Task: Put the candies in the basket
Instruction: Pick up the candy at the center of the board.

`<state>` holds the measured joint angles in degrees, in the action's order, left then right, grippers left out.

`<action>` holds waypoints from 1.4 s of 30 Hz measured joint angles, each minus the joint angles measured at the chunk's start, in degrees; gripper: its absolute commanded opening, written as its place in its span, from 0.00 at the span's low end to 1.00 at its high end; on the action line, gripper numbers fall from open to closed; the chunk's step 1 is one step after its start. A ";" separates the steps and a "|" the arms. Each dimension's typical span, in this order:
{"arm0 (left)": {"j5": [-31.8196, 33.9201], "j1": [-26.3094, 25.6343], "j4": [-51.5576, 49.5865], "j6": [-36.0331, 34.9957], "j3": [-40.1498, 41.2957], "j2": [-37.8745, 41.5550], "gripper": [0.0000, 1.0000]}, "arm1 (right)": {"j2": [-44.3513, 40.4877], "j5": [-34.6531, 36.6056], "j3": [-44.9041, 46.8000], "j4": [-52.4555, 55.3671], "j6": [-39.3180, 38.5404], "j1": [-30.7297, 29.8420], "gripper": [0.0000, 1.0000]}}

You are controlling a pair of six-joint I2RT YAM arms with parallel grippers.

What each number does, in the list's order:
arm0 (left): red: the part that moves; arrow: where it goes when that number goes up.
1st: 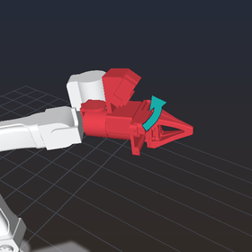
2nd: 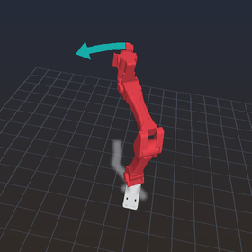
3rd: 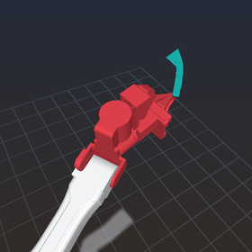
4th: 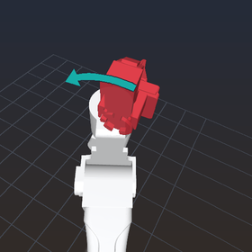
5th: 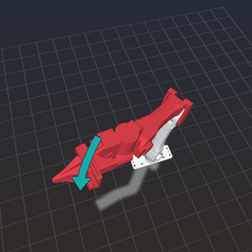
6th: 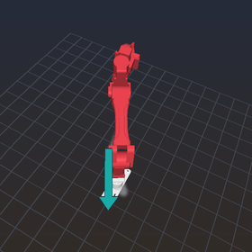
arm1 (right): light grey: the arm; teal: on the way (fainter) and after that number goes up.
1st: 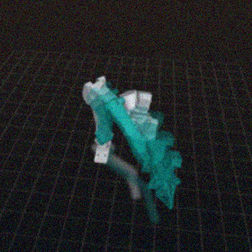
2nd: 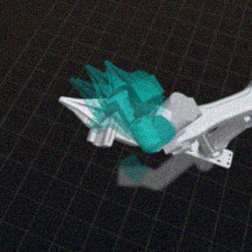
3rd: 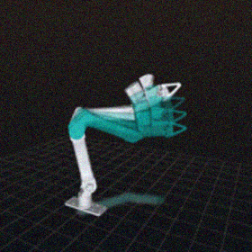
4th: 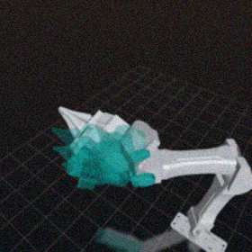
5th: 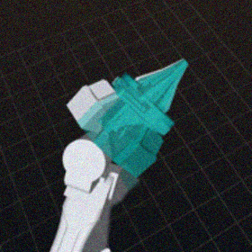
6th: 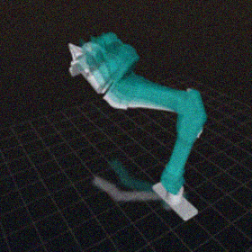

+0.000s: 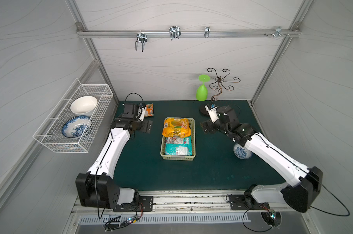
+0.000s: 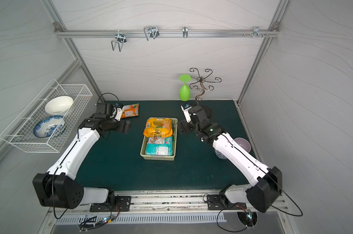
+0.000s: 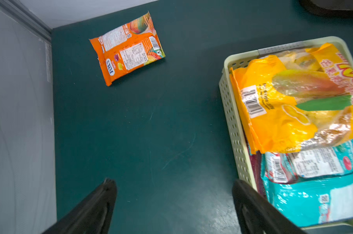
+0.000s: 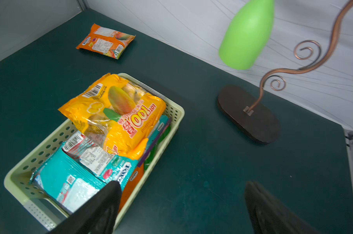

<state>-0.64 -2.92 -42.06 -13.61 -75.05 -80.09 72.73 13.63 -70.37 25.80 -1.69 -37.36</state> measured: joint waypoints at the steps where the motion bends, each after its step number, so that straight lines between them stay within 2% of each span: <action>1: 0.04 0.26 0.07 -1.29 -0.81 -1.11 0.93 | -1.38 -0.17 0.79 0.24 -0.26 0.79 0.99; 11: 0.48 2.86 0.31 -16.70 -8.72 -14.60 0.87 | -12.35 -2.29 10.73 0.61 -1.84 9.03 0.99; 22: 2.62 4.07 2.95 -31.61 -13.55 -28.06 0.82 | -24.17 -1.81 26.36 -7.28 -5.90 9.22 0.99; 42: 10.08 4.33 16.61 -41.70 -26.05 -49.29 0.76 | -25.77 0.42 30.62 -14.58 -10.21 8.11 0.99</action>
<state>9.43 1.41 -25.45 -55.31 -101.10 -129.38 46.96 14.04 -39.75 11.22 -11.90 -29.26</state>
